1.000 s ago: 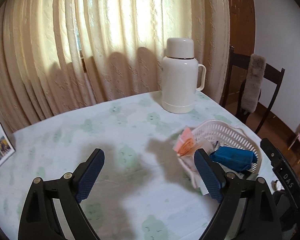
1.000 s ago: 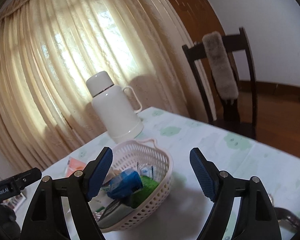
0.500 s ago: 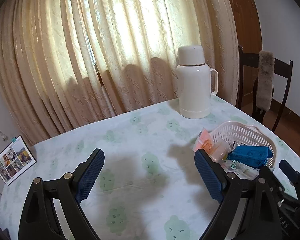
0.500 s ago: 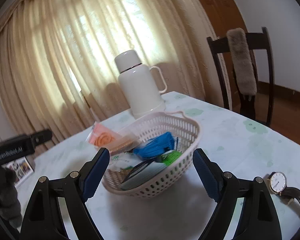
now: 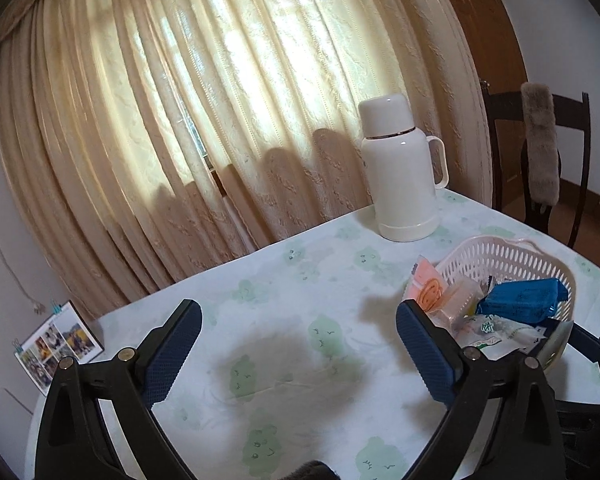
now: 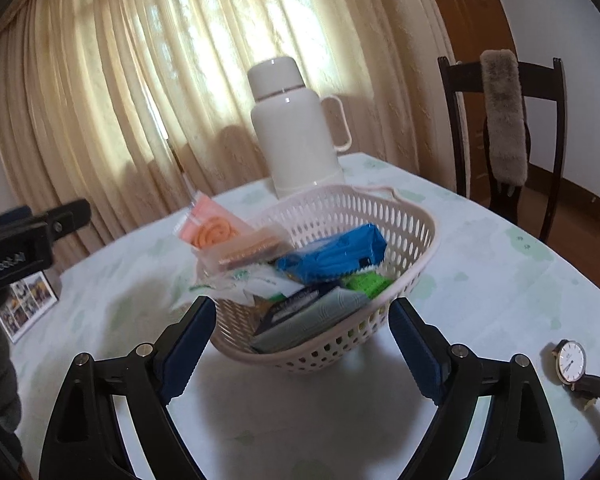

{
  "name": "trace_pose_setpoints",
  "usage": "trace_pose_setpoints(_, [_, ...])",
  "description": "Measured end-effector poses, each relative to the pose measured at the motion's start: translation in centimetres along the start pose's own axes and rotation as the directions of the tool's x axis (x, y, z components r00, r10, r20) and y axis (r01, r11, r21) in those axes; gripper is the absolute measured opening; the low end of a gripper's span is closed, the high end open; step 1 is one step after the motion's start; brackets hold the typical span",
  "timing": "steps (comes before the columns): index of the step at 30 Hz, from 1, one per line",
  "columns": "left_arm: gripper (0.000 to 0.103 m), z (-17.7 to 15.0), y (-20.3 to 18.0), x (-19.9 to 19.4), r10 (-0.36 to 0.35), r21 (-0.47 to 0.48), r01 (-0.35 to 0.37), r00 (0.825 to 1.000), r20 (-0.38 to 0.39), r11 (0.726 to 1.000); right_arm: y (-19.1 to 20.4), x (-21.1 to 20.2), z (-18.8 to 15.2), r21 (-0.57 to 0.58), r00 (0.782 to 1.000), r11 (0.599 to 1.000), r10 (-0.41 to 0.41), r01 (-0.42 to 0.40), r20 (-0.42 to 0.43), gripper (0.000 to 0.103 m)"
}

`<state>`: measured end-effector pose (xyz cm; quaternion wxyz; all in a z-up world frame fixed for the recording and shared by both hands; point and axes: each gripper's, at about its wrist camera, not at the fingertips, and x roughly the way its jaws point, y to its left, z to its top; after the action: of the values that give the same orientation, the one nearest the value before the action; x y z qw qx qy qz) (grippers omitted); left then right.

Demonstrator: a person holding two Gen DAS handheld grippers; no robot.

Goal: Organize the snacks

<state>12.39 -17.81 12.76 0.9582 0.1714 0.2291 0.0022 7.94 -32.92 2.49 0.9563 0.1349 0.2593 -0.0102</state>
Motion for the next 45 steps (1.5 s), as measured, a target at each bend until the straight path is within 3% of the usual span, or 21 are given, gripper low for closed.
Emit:
trace_pose_setpoints(8, [0.098,-0.5,-0.4,-0.1,-0.001,0.030,0.001,1.000,-0.011,1.000,-0.7,-0.4,-0.4,0.042,1.000,0.999,0.009,-0.008,-0.007,0.089])
trace_pose_setpoints(14, [0.100,-1.1,-0.8,-0.3,0.009,0.067,-0.008,1.000,-0.012,0.998,0.3,-1.0,-0.9,0.004,0.997,0.997,0.075,-0.075,-0.014,0.089])
trace_pose_setpoints(19, [0.100,-1.9,-1.2,-0.4,0.019,0.105,-0.017,1.000,-0.015,0.994,1.8,-0.7,-1.5,-0.070,0.996,0.994,0.075,-0.078,-0.048,0.089])
trace_pose_setpoints(45, [0.101,-4.4,-3.2,1.5,0.066,0.246,-0.045,0.995,-0.079,0.968,0.8,-0.2,-1.7,-0.019,0.996,0.998,0.052,-0.053,-0.075,0.089])
